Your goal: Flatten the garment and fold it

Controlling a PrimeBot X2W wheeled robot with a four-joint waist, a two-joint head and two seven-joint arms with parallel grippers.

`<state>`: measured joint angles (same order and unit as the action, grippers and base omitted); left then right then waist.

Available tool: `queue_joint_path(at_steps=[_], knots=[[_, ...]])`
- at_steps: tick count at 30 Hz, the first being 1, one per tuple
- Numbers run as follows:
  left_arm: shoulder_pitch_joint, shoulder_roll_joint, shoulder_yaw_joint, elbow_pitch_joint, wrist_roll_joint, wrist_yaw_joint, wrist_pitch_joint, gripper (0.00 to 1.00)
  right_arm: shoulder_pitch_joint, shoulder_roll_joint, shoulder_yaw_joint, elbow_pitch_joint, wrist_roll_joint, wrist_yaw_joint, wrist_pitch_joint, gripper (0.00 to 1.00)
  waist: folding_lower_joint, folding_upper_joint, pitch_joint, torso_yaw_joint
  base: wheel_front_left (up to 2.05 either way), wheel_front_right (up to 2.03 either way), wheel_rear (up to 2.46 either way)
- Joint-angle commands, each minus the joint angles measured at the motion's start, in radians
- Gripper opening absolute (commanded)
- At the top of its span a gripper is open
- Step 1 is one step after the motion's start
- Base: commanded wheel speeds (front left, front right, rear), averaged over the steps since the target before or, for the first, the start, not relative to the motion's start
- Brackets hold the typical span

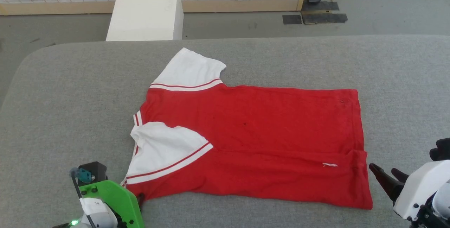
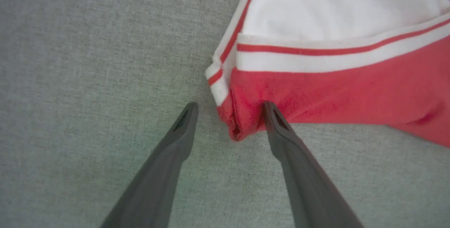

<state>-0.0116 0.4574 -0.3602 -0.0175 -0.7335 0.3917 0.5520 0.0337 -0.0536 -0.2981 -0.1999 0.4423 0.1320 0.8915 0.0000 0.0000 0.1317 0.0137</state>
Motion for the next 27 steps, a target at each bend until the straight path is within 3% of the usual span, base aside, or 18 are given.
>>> queue_joint_path(at_steps=[1, 2, 3, 12, 21, 27], knots=[[0.011, -0.003, -0.004, 0.013, -0.014, 0.002, 0.005, 1.0, 0.014, 0.003, 0.001, -0.006, 0.014, -0.001, -0.007, 1.0, 0.0, 0.0, 0.007, -0.008, 0.0, 0.0, 0.0], [0.012, -0.007, -0.007, 0.021, -0.02, -0.002, 0.009, 0.33, 0.017, 0.003, 0.003, -0.008, 0.017, -0.001, -0.008, 1.0, 0.0, 0.0, 0.01, -0.012, 0.0, 0.0, 0.0], [0.012, -0.013, -0.005, 0.025, -0.026, -0.006, 0.004, 0.0, 0.02, 0.003, 0.004, -0.008, 0.017, -0.001, -0.008, 1.0, 0.0, 0.0, 0.011, -0.013, 0.0, 0.0, 0.0], [0.031, -0.025, 0.061, -0.031, -0.054, -0.026, -0.101, 0.0, 0.082, -0.005, 0.102, -0.052, -0.166, -0.001, -0.002, 1.0, 0.0, 0.0, 0.015, -0.011, 0.0, 0.0, 0.0], [0.055, -0.019, 0.055, -0.143, -0.049, -0.018, -0.102, 0.0, 0.028, 0.002, 0.125, 0.063, -0.335, -0.001, -0.013, 1.0, 0.0, 0.0, 0.036, 0.012, 0.0, 0.0, 0.0], [0.054, -0.023, 0.042, -0.153, -0.049, -0.016, -0.094, 0.0, -0.004, 0.003, 0.148, 0.158, -0.354, -0.001, -0.016, 1.0, 0.0, 0.0, 0.048, 0.023, 0.0, 0.0, 0.0]])
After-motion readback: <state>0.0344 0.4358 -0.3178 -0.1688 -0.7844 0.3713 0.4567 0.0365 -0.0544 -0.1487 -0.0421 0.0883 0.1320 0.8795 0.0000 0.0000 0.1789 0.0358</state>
